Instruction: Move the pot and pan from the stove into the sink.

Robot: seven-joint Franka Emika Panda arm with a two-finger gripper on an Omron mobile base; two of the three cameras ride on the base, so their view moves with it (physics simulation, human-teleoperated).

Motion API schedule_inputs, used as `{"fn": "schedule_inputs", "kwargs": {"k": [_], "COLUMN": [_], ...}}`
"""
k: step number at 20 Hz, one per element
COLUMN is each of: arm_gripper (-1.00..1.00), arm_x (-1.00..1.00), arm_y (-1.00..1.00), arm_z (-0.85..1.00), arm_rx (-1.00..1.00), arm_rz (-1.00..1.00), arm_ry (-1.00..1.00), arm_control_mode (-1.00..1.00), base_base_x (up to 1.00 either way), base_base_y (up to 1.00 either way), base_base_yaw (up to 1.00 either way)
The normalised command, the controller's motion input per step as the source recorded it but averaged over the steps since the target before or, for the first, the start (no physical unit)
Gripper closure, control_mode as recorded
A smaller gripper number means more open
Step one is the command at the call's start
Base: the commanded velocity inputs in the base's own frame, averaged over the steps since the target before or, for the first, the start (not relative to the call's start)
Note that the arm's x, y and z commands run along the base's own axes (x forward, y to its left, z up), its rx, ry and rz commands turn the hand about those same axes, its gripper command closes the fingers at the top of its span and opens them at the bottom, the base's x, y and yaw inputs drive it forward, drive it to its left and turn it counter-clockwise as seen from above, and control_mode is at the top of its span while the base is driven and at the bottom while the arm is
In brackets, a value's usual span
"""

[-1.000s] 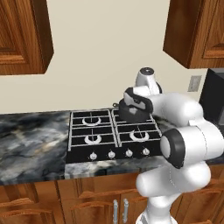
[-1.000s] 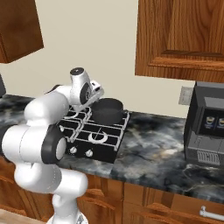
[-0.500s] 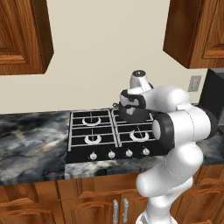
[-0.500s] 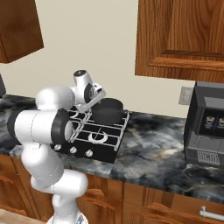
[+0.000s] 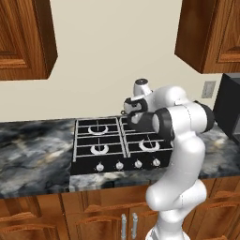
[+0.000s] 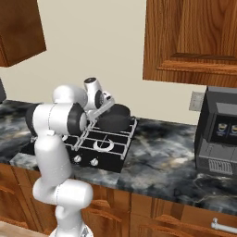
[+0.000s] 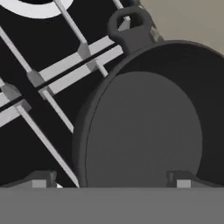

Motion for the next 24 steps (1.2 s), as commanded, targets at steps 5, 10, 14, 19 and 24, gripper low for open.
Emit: {"fn": "schedule_inputs", "kwargs": {"k": [5, 10, 14, 19, 24], "arm_gripper": [-1.0, -1.0, -1.0, 1.0, 1.0], "arm_x": [0.48, 0.4, 0.33, 0.08, 0.0], "arm_y": [-0.01, 0.0, -0.02, -0.02, 0.0], "arm_z": [-0.34, -0.34, -0.37, -0.31, 0.0], "arm_rx": [0.0, -0.01, -0.02, -0.03, 0.0], "arm_rz": [0.0, 0.0, 0.0, 0.0, 0.0], "arm_ry": [0.12, 0.12, 0.12, 0.1, 0.0], "arm_control_mode": [-1.0, -1.0, -1.0, -1.0, -1.0], "base_base_x": [0.0, 0.0, 0.0, 0.0, 0.0], "base_base_y": [0.0, 0.0, 0.0, 0.0, 0.0], "base_base_yaw": [0.0, 0.0, 0.0, 0.0, 0.0]}}
